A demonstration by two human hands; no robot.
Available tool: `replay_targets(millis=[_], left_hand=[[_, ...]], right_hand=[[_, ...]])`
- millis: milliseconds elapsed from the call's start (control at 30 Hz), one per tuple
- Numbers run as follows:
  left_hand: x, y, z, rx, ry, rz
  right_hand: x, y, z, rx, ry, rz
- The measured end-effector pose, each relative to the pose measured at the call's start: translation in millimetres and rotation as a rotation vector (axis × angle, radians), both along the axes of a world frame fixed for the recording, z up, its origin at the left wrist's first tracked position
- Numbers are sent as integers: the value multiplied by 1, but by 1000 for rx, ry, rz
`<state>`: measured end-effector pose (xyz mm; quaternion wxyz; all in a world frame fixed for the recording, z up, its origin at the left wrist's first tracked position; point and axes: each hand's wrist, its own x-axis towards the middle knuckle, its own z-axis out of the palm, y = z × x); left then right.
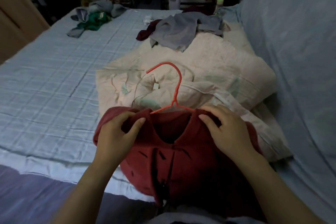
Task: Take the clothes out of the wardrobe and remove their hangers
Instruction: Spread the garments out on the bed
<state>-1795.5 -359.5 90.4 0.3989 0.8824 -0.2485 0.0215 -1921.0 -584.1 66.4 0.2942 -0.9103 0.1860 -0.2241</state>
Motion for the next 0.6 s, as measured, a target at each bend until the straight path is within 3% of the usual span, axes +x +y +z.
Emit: replay_targets(millis=[167, 433, 600], left_hand=[[-10, 120, 6, -17, 43, 102], [-50, 349, -21, -57, 158, 448], [-56, 440, -33, -105, 173, 610]], right_hand=[[18, 102, 16, -17, -33, 149], [67, 312, 5, 19, -1, 518], [99, 406, -2, 38, 30, 664]])
